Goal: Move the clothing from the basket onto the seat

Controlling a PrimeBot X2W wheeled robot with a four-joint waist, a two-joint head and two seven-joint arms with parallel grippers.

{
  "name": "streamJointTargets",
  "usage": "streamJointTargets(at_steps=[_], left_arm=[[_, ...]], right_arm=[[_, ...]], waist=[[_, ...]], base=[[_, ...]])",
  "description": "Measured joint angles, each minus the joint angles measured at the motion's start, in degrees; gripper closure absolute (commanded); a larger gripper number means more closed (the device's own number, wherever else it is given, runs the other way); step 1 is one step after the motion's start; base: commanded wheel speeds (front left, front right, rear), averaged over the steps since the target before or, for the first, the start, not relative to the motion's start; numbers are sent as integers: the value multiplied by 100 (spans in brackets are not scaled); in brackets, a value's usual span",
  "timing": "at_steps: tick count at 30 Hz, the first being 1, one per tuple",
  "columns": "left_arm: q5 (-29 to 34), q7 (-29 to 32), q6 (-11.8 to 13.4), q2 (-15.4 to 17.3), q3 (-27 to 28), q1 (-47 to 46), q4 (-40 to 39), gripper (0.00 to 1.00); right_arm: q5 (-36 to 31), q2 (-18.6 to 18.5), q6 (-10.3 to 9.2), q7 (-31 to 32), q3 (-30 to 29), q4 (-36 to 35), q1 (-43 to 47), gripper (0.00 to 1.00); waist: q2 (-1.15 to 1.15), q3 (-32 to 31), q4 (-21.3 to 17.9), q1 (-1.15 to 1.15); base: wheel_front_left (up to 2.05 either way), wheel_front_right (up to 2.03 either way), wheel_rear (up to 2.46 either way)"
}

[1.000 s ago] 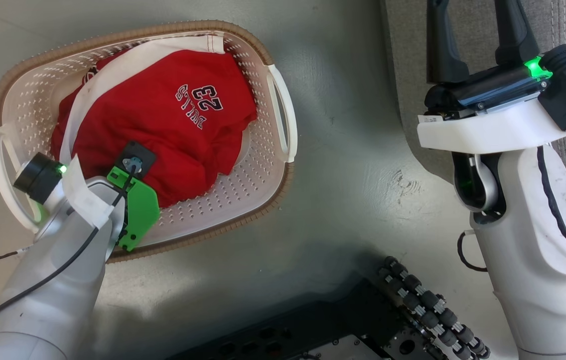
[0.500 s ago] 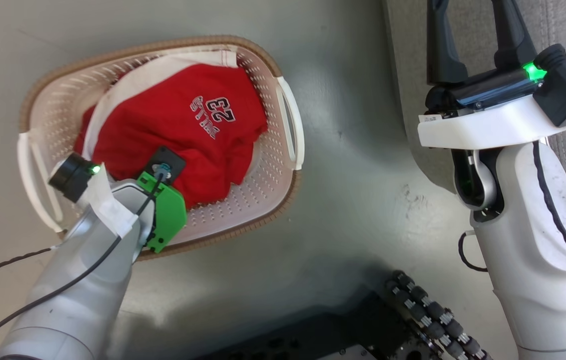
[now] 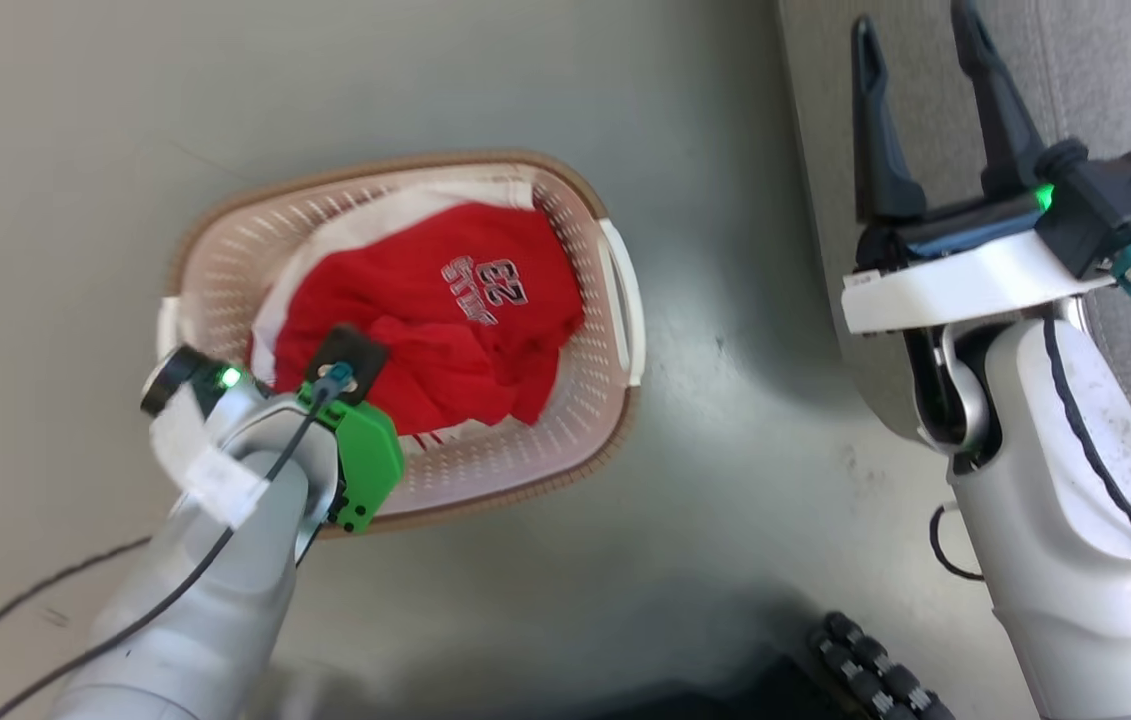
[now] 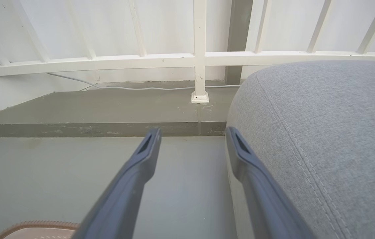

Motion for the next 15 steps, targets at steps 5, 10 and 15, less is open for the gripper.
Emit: streamJointTargets(at_steps=[5,10,15], left_arm=[[-391,-198,-5,-20,209,240,-63,100],[-876,-289,-9,-44,511,372,-279,100],[-1135,-299,-29,-54,576,454,-627,100]], right_arm=[[-23,-37,36,0,-108,189,176,0],[-23,-80,47,0,-172,331,353,0],[-23,-135,49,0,-230,524,570,0]], waist=[[0,-454,206,0],[0,-849,382,0],[0,-1251,561,0]], base=[[0,0,0],[0,0,0],[0,0,0]])
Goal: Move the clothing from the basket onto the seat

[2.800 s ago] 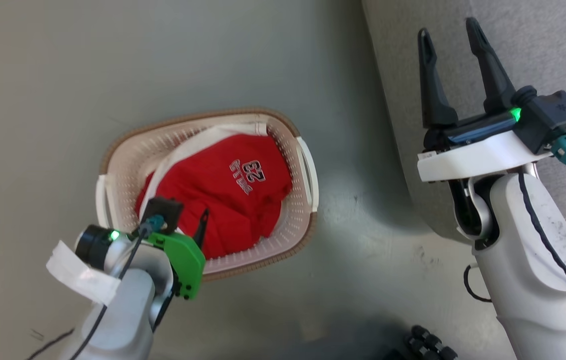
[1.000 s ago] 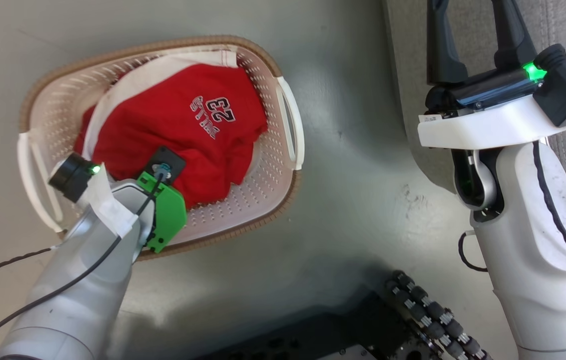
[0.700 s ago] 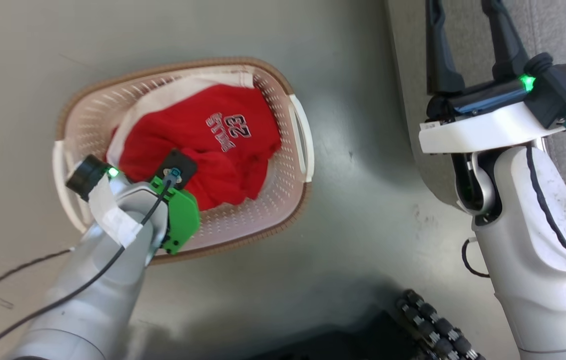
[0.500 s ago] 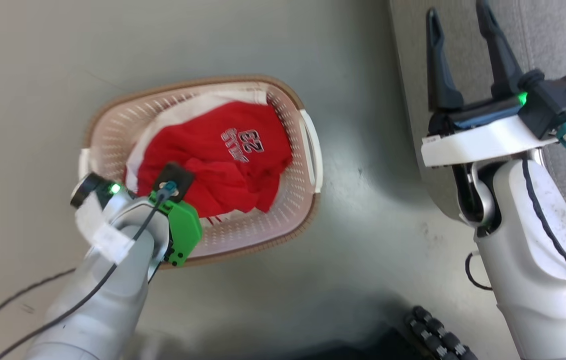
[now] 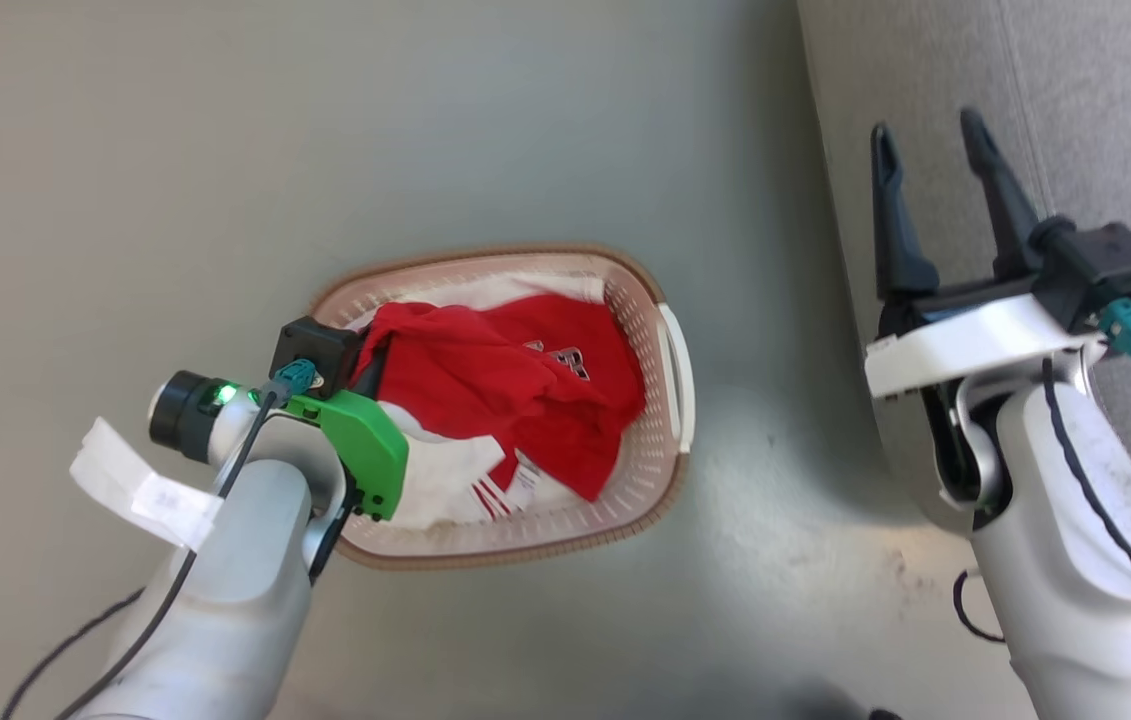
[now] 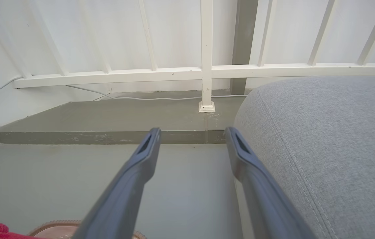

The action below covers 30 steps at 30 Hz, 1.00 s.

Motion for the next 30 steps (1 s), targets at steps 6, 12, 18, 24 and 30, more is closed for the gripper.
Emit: streamJointTargets(at_steps=[6,12,18,24,30], left_arm=[[-480,0,-2,-1,37,220,-639,100],[-558,0,-2,-5,216,260,-1360,100],[-598,0,-1,-7,394,474,-2105,100],[-608,-16,-1,-7,504,615,-2850,100],[-620,-18,-1,-4,581,787,-3517,100]], right_arm=[[2,3,51,0,0,222,241,0],[3,1,102,0,-3,305,405,0],[32,2,103,0,-85,365,506,0],[66,21,116,0,-89,487,794,0],[112,85,163,0,-63,564,1026,0]], waist=[[0,-495,182,0],[0,-964,317,0],[0,-1385,407,0],[0,-1766,478,0],[0,-2128,520,0]], base=[[0,0,0],[0,0,0],[0,0,0],[0,0,0],[0,0,0]])
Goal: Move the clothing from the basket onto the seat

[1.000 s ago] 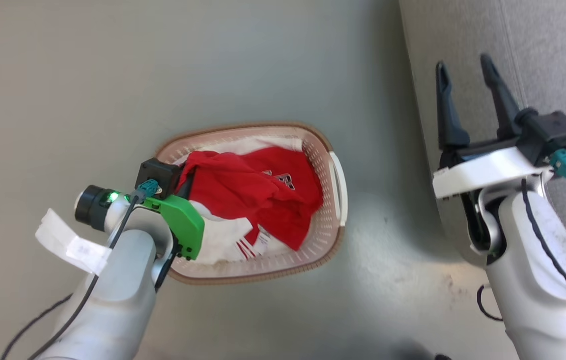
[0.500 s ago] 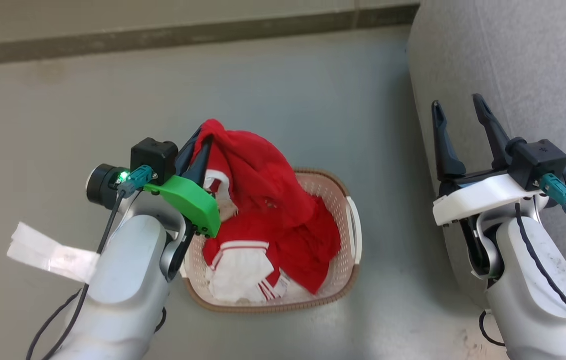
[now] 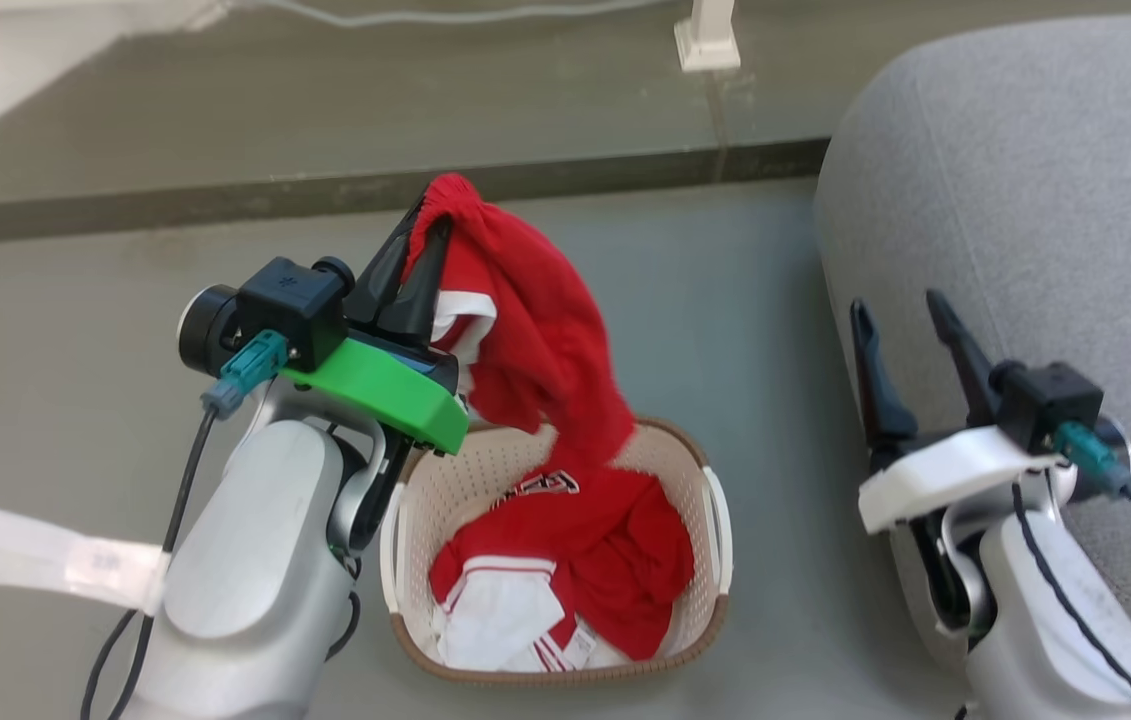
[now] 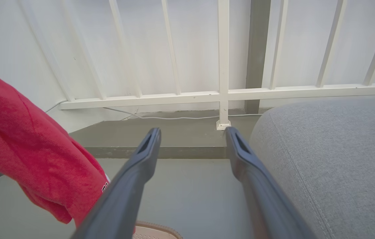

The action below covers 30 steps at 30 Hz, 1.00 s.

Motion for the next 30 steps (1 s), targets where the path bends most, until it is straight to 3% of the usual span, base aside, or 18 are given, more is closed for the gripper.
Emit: streamJointTargets(at_steps=[16,30], left_arm=[[-196,0,-1,8,-297,619,-939,100],[-226,30,-1,98,-457,976,-1414,100]], right_arm=[[88,78,82,1,235,112,636,0],[93,86,79,1,300,-52,792,0]], waist=[[0,-807,-63,0],[0,-947,-186,0]], base=[[0,0,0],[0,0,0]])
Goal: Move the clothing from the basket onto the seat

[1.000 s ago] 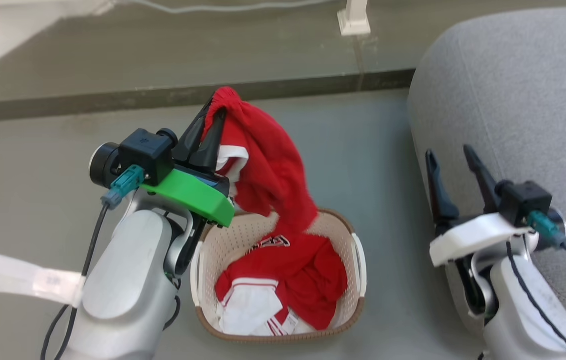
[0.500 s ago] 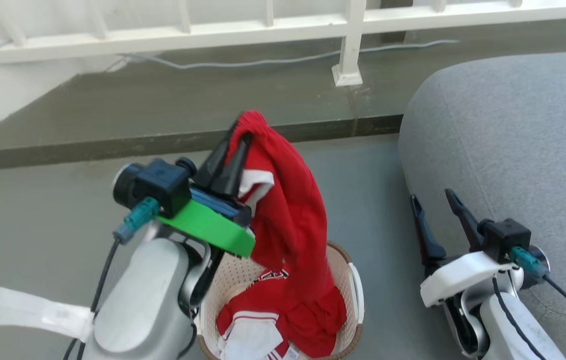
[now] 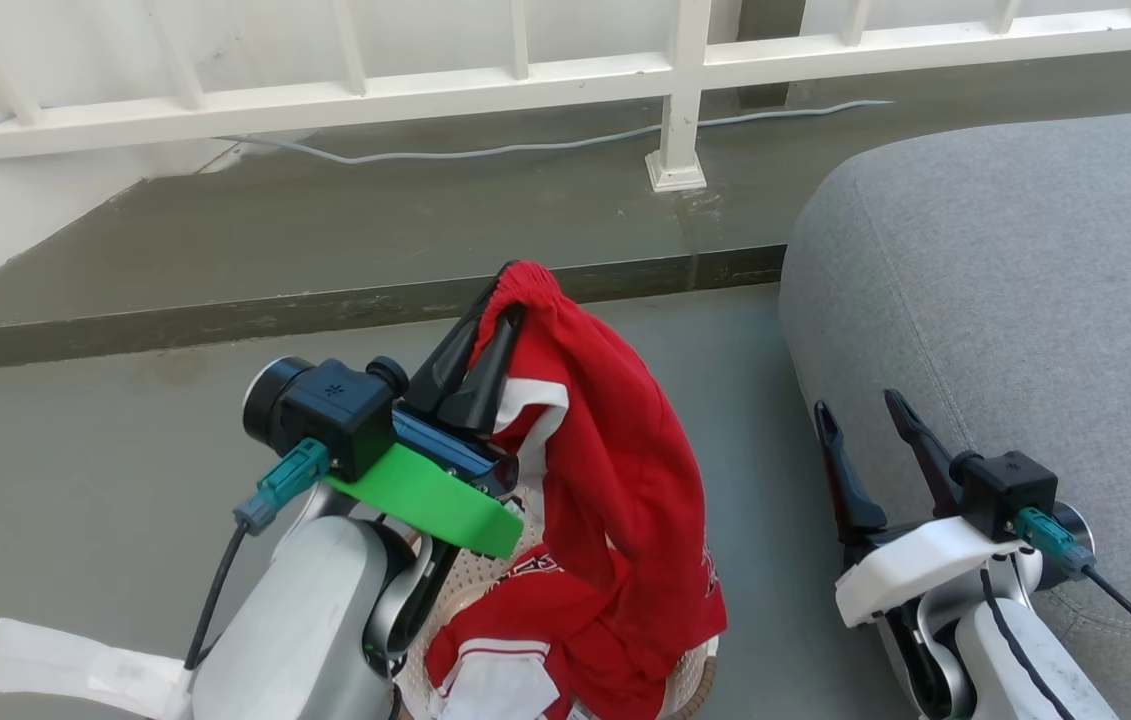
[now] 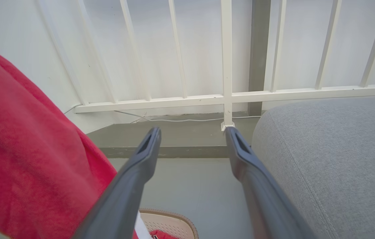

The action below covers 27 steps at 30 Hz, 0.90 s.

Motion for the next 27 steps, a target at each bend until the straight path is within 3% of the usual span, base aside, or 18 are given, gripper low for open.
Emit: streamJointTargets(at_steps=[11,14,20,27], left_arm=[[-4,134,2,34,-7,121,-212,100],[-4,158,11,48,-7,148,-247,100],[-5,260,18,118,-26,176,-369,100],[-4,332,18,129,-98,191,-464,100]], right_arm=[[0,4,10,0,115,-519,-13,0],[1,11,108,0,252,-848,-51,0],[132,13,338,0,833,-1483,-196,0],[349,12,472,48,1648,-1704,-180,0]], waist=[[0,-10,-14,0],[0,-12,-21,0],[0,-15,-42,0],[0,-15,-36,0]], base=[[0,0,0],[0,0,0],[0,0,0],[0,0,0]])
